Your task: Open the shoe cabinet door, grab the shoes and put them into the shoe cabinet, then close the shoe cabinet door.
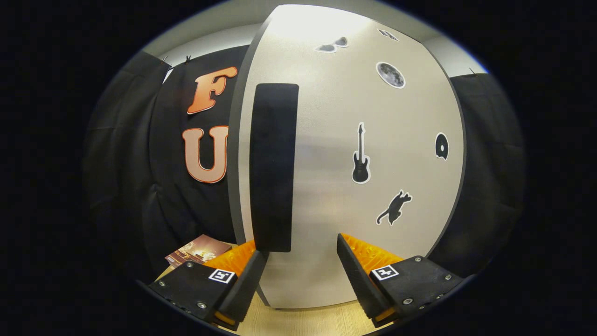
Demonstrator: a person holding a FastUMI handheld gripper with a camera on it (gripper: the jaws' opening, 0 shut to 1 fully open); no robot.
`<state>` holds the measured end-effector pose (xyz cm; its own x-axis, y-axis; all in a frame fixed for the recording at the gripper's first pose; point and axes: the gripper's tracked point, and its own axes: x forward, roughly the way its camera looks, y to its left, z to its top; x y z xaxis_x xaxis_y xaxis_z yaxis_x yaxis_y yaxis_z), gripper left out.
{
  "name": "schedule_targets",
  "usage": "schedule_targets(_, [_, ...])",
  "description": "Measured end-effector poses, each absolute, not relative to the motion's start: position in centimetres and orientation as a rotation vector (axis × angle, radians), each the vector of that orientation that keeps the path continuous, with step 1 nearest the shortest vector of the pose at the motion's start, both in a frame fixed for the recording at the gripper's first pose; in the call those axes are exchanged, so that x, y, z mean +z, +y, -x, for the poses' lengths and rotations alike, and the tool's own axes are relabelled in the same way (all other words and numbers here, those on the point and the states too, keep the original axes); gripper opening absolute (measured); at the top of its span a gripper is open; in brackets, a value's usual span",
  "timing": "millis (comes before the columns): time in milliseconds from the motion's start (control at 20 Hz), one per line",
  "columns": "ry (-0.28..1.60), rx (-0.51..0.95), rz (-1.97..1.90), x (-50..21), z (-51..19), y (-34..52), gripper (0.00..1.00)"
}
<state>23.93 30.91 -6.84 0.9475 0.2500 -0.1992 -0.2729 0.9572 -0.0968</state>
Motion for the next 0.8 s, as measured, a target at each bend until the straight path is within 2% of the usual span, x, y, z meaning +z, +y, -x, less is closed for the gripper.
schedule_targets(350, [0.240, 0.360, 0.089, -5.3, -19.2, 29.0, 0.92])
schedule_targets(800, [0.126, 0.312, 0.092, 5.4, -14.5, 20.3, 0.92])
